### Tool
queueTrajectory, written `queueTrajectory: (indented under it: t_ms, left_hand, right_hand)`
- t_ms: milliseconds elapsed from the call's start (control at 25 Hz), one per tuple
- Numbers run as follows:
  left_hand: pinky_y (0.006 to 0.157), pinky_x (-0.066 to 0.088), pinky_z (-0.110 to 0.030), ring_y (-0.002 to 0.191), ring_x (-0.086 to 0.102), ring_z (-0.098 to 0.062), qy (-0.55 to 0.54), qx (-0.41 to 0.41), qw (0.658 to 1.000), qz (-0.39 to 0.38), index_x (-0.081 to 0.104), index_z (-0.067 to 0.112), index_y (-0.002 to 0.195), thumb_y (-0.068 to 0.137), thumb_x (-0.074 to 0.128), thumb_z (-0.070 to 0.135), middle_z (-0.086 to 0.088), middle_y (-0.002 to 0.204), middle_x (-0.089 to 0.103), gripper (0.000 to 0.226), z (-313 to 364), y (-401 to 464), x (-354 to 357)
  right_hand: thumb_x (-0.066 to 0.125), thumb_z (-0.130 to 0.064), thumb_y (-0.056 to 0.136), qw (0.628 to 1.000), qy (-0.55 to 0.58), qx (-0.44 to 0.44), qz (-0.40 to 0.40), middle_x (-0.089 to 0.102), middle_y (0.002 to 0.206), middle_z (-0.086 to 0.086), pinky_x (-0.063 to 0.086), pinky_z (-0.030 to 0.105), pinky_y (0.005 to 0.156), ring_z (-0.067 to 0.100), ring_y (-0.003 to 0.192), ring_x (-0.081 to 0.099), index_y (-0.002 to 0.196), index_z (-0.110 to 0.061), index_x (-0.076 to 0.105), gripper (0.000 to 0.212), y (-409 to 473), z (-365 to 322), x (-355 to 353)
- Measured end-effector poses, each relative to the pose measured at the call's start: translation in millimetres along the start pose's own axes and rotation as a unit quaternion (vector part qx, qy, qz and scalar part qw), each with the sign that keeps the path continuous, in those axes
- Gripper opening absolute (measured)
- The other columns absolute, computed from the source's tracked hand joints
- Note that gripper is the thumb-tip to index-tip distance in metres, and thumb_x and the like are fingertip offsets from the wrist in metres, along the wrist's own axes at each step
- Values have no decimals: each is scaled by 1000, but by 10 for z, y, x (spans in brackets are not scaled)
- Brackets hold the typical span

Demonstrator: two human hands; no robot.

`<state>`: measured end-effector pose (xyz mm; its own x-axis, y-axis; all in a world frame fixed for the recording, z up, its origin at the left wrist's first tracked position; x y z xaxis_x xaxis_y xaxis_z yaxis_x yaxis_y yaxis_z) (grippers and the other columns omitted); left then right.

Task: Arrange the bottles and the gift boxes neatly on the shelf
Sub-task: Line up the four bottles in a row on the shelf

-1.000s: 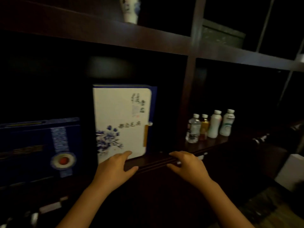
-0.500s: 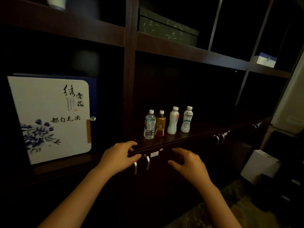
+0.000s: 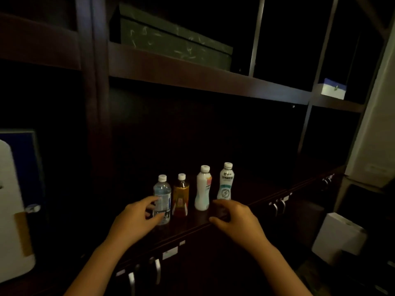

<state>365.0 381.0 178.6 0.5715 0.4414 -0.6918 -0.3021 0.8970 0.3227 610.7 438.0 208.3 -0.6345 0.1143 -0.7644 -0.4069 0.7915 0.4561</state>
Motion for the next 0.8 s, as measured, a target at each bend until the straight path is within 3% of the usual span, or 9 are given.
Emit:
queueTrajectory:
  t_ms: [160,320,480,680,800]
  left_hand:
    - [77,47,-23,90,57,-4,4,-9,1000,16,46,35,127,80,64,39,9,113,61,51,-33,409,122]
    - [82,50,-29,92,58,-7,25,-28,998,43,47,30,128,81,63,36,5,116,62,50,-140,726,126]
    - [88,52,-37,98,61,-13,56,-51,993,90,48,24,129,81,63,34,0,119,62,51,-217,1025,54]
    - [79,52,-34,94,61,-14,112,-102,975,163,53,23,123,78,64,44,1,113,64,50,-272,1483,105]
    - [75,48,-31,99,61,-18,169,-145,962,159,52,22,123,76,64,49,-1,115,63,55,-263,1787,267]
  right_hand:
    - [64,-38,79,1000,15,-12,-2,62,115,-2,53,33,79,11,95,59,123,-31,51,47,500,269,136]
    - [62,-36,81,998,28,-47,-31,60,120,0,46,23,76,12,101,58,125,-29,50,46,992,397,490]
    - [63,-33,81,994,50,-86,-42,62,119,4,52,37,82,20,104,59,122,-24,52,44,1483,438,723]
    - [62,-28,82,981,64,-169,-78,62,117,8,52,37,84,21,104,59,123,-19,53,43,2208,460,1081]
    - [63,-28,83,970,60,-208,-108,59,121,11,52,34,83,24,106,58,124,-16,52,45,2550,407,1318]
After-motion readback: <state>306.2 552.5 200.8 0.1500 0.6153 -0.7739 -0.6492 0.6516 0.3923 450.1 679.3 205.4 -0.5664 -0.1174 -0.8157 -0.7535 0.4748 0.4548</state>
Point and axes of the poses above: each hand's wrist, its own y-axis towards the middle knuckle, its own x-axis out of the palm, z = x × y, the point moved 7 cm from there along y, towards the middle knuckle
